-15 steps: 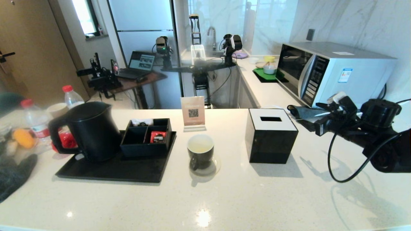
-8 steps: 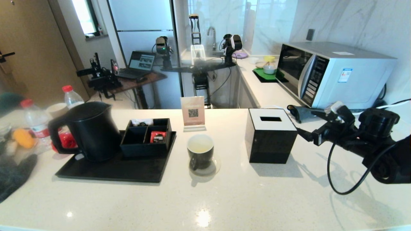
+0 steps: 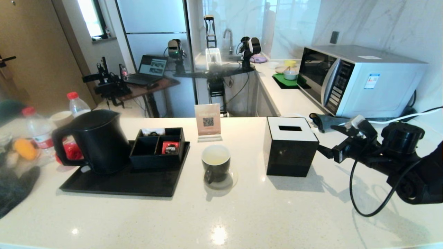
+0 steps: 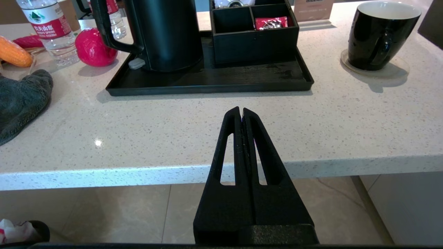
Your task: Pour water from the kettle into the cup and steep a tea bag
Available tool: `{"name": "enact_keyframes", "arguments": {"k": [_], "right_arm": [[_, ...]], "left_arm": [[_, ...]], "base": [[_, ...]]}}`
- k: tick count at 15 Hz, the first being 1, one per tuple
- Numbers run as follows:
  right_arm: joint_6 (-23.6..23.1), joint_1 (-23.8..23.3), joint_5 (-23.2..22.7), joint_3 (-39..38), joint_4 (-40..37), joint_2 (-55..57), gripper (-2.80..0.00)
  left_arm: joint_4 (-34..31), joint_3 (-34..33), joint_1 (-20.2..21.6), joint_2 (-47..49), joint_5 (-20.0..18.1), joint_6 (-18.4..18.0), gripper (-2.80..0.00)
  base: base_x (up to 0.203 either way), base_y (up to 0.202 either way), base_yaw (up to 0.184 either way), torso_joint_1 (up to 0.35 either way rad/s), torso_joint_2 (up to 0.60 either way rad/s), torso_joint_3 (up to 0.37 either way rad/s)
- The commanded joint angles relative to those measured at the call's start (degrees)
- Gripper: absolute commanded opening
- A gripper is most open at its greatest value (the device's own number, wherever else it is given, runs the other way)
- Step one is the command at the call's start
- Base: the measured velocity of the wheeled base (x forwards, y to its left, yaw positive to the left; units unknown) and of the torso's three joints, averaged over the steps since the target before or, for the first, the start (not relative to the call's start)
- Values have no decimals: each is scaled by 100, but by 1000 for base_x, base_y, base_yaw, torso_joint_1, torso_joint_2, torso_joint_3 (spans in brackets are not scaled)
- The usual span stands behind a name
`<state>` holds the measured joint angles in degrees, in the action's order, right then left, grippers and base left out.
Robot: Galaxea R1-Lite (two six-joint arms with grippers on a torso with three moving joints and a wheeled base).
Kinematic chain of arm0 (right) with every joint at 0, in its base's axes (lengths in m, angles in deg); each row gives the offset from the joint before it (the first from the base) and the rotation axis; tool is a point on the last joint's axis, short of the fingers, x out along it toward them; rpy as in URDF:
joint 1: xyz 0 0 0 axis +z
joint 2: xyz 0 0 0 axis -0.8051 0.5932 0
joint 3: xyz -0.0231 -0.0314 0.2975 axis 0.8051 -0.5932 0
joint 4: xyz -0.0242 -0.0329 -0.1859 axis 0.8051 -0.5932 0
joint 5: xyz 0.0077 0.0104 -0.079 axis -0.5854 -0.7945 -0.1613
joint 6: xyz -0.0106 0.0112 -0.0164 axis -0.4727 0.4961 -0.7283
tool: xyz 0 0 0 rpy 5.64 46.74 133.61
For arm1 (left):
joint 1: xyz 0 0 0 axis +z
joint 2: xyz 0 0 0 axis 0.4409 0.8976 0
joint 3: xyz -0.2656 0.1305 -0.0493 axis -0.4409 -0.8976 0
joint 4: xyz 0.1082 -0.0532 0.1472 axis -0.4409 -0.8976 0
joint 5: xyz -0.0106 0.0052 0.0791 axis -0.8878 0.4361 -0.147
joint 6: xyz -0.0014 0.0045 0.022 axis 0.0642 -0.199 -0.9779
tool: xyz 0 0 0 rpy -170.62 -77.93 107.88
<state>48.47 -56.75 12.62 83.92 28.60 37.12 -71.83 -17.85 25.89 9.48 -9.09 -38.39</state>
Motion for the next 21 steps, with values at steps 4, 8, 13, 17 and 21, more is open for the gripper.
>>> {"name": "enact_keyframes", "arguments": {"k": [4, 8, 13, 17, 21], "right_arm": [[19, -111, -15, -225, 259, 209, 0], [21, -465, -24, -246, 280, 164, 0], [47, -664, -33, -263, 489, -44, 0], [193, -718, -29, -510, 526, -413, 0], [204, -715, -33, -1014, 642, -821, 0]], "left_arm": [[-2, 0, 0, -2, 0, -1, -280], [3, 0, 0, -2, 0, -1, -280], [3, 0, 0, -2, 0, -1, -280], [-2, 0, 0, -2, 0, -1, -280], [-2, 0, 0, -2, 0, -1, -280]], "base": [[0, 0, 0, 0, 0, 0], [0, 0, 0, 0, 0, 0], [0, 0, 0, 0, 0, 0], [0, 0, 0, 0, 0, 0], [0, 0, 0, 0, 0, 0]]}}
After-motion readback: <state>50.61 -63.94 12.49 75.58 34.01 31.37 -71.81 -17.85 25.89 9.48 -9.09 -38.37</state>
